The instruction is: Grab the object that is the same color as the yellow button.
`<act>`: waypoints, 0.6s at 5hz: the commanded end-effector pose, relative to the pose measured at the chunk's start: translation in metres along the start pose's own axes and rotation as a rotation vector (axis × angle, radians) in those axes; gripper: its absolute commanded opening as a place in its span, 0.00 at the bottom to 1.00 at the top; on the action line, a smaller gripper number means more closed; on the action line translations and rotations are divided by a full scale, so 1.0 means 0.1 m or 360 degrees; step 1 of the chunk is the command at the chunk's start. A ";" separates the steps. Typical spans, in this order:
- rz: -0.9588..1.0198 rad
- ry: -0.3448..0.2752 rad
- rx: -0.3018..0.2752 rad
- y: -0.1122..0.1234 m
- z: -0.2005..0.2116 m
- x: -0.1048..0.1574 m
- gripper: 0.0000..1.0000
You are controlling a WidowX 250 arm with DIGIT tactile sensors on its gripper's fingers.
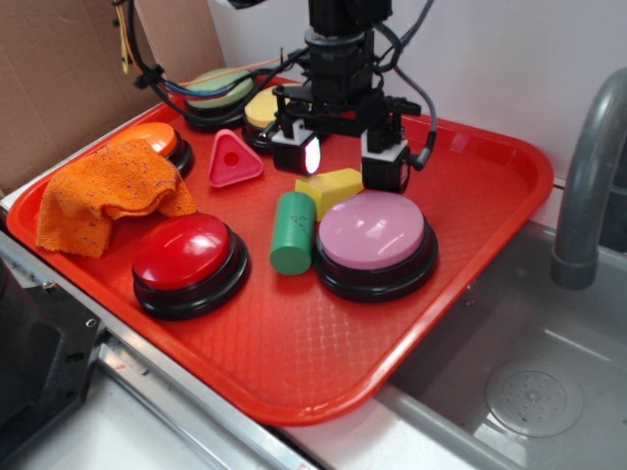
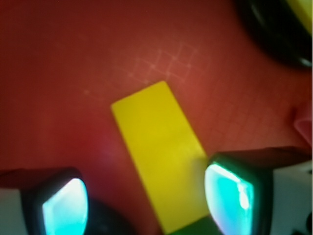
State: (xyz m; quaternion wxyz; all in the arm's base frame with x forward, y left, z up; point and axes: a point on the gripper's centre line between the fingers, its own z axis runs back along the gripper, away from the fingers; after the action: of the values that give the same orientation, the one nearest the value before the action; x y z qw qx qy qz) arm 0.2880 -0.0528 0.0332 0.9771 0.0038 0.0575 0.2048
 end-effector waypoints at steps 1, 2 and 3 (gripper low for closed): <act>0.0036 -0.0010 0.0000 0.07 -0.05 0.06 1.00; 0.0035 -0.0008 -0.0026 0.07 -0.04 0.03 1.00; 0.0067 0.0004 -0.0017 0.09 -0.05 0.00 0.43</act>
State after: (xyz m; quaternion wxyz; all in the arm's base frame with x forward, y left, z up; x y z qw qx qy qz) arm 0.2816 -0.0491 0.0166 0.9722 0.0062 0.0794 0.2204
